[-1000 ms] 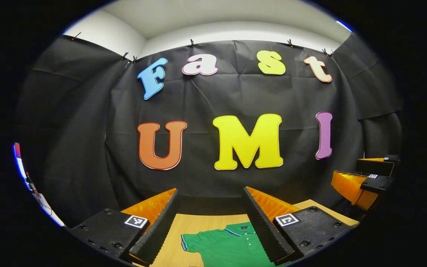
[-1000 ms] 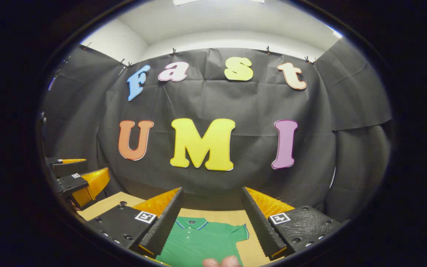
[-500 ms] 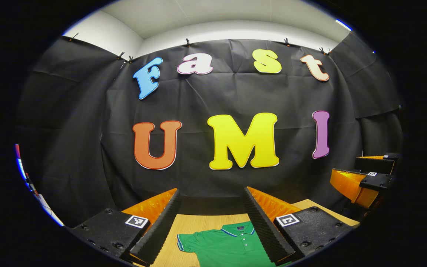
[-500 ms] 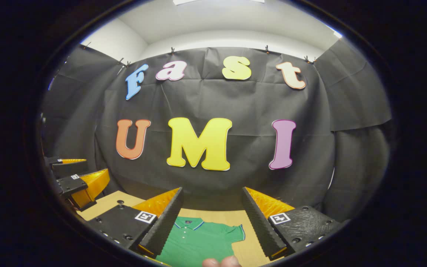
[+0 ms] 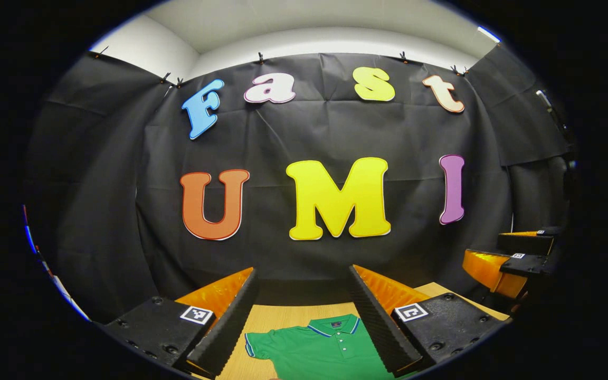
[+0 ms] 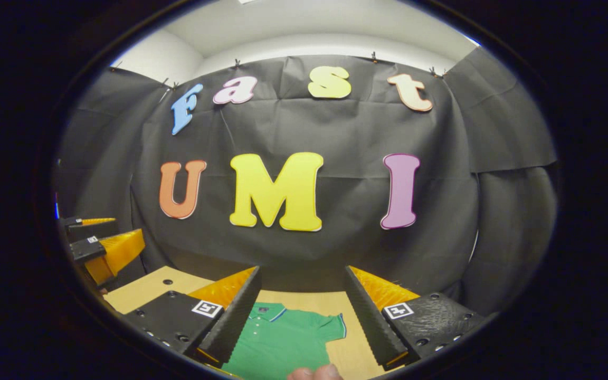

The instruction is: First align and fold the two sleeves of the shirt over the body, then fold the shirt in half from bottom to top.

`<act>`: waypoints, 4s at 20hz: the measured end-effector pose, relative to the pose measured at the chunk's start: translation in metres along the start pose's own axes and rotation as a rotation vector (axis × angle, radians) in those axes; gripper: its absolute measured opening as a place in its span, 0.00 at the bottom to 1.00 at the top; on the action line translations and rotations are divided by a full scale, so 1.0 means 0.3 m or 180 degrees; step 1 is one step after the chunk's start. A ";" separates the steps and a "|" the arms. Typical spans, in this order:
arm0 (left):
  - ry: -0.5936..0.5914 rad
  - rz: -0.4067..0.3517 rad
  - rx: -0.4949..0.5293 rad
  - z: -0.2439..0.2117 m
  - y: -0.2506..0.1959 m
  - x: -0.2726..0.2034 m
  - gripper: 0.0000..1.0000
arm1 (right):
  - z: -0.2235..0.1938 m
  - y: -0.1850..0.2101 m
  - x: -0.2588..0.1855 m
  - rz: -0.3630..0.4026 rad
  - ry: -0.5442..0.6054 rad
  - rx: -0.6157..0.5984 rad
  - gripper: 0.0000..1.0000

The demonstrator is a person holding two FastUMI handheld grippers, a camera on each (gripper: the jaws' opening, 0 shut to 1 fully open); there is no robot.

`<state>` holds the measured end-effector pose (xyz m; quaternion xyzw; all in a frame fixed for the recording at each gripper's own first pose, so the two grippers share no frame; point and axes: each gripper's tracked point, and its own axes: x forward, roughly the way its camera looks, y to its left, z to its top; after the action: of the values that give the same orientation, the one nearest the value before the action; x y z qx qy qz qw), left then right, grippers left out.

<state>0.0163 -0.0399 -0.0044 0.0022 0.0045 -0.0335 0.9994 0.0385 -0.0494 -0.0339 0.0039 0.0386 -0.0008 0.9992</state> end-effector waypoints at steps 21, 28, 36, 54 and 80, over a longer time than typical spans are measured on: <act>0.0312 0.0161 -0.0037 -0.163 -0.112 0.210 1.00 | -0.936 -0.430 0.718 -0.0080 0.1623 0.0073 0.95; 0.0570 0.0233 0.0041 -0.280 -0.115 0.240 1.00 | -1.207 -0.466 0.828 -0.0060 0.2045 0.0135 0.95; 0.0686 0.0204 0.0155 -0.312 -0.137 0.275 1.00 | -1.292 -0.456 0.848 0.0028 0.2197 0.0180 0.70; 0.0721 0.0333 -0.0026 -0.325 -0.022 0.219 1.00 | -1.035 -0.252 0.807 0.0193 0.2089 0.0306 0.00; 0.1184 0.0601 -0.0402 -0.633 0.466 0.107 1.00 | -0.597 0.348 0.517 0.0693 0.1512 0.0014 0.96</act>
<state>0.0560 0.0984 -0.1941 -0.0539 0.1907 0.0616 0.9782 0.1796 0.0562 -0.2235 0.0102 0.2716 0.1076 0.9563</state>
